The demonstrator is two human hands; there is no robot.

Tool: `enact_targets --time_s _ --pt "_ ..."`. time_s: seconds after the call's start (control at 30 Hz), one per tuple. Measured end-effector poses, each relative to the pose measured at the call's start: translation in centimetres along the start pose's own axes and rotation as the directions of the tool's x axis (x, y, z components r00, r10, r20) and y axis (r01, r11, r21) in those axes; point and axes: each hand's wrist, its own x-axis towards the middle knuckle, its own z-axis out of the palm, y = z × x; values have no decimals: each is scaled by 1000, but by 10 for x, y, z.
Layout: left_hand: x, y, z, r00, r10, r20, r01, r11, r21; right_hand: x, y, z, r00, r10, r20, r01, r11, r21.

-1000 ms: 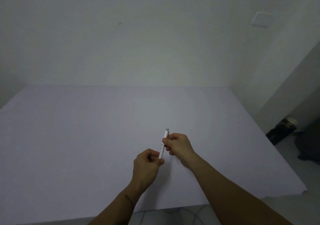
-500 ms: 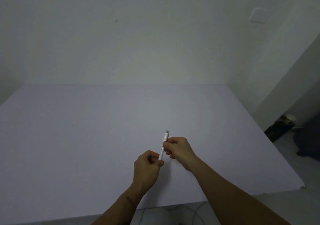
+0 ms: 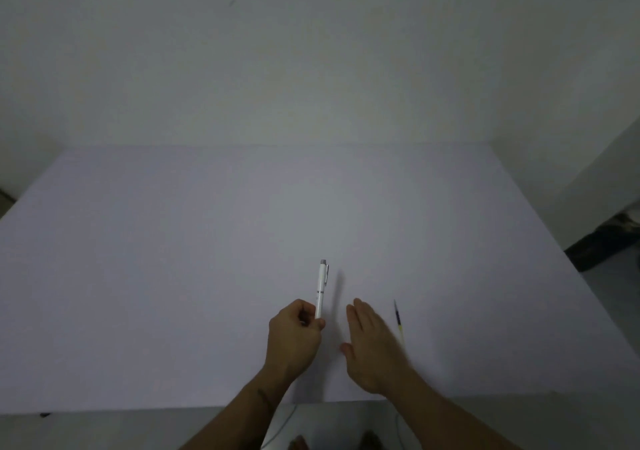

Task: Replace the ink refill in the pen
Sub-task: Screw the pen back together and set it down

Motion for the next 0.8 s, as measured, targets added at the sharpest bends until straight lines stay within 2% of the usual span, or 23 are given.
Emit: enact_targets --time_s 0.2,0.4,0.63,0.8 --pt "10 -11 8 999 -29 -19 31 986 163 4 9 22 996 -50 -79 42 994 -99" --pt "13 -27 24 996 -88 -10 87 952 292 3 13 28 990 -85 -115 75 993 -88" --pt "15 -30 37 993 -102 -63 116 951 285 5 16 35 993 -65 -102 52 991 -127" --pt "15 -30 35 994 -104 -39 111 958 265 5 16 36 997 -48 -63 40 991 -125"
